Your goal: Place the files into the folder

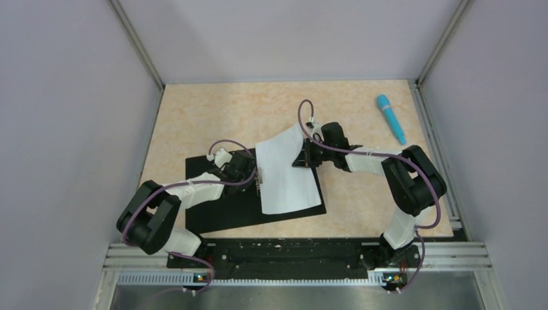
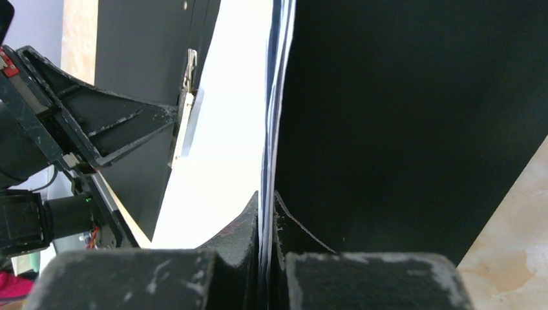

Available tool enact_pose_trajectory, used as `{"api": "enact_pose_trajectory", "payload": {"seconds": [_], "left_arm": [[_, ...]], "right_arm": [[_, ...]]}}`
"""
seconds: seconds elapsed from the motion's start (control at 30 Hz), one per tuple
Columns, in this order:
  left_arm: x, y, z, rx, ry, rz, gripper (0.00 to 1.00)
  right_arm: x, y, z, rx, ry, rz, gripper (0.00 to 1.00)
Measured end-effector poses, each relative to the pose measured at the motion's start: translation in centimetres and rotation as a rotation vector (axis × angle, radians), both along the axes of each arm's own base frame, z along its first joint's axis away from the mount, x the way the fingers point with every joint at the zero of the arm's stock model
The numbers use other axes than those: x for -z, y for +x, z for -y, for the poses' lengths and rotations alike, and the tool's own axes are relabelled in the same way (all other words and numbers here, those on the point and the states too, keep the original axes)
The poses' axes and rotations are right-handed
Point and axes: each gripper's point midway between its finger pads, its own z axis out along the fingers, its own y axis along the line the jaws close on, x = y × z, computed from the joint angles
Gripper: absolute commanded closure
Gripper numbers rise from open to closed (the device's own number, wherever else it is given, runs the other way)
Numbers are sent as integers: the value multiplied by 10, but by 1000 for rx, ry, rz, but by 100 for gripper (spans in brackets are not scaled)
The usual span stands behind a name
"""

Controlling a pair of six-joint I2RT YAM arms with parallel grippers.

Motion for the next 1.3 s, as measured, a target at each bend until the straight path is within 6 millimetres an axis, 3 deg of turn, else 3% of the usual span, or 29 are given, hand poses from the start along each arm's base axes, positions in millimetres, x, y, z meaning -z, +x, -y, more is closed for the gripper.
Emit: {"api": "enact_pose_trajectory", "payload": {"seconds": [0.83,1.3], "left_arm": [[0,0,0,-2,-1,0,100],[0,0,0,-2,-2,-1,100]], "right_arm": [[14,-20,8,-19,-35,-35,100],[10,-20,4,18,-11,-53,100]]}}
